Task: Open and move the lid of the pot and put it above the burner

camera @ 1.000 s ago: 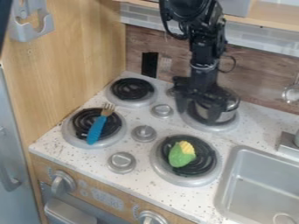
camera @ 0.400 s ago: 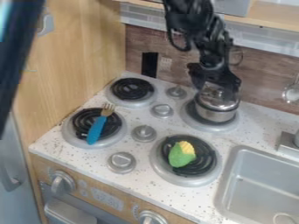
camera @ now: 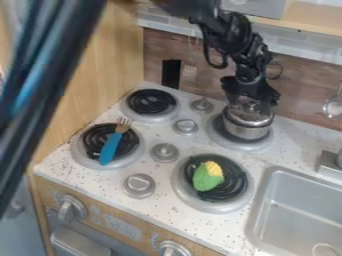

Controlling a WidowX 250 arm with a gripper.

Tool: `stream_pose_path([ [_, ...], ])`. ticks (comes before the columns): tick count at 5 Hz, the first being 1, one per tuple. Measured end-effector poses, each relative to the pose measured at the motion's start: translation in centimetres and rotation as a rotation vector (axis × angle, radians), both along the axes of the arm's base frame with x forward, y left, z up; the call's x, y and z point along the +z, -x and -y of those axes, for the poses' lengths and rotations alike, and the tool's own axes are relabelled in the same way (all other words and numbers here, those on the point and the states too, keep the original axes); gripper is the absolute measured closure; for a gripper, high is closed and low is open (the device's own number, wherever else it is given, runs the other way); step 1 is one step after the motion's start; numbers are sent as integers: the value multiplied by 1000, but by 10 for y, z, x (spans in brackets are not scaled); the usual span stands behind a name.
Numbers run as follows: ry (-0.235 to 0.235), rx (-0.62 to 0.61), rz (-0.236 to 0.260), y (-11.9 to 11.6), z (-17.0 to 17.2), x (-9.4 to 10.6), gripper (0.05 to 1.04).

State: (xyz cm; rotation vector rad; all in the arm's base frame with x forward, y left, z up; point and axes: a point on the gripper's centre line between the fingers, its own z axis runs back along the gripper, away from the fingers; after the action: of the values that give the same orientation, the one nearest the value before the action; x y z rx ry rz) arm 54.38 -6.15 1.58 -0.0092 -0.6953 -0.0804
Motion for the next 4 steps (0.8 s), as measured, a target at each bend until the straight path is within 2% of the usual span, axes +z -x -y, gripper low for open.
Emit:
stream_pose_path([
  [1,8,17,9,-20,2,-4,85],
  [2,13,25,12,-30,3,-7,137],
  [4,11,26,-11,-28,2,-9,669],
])
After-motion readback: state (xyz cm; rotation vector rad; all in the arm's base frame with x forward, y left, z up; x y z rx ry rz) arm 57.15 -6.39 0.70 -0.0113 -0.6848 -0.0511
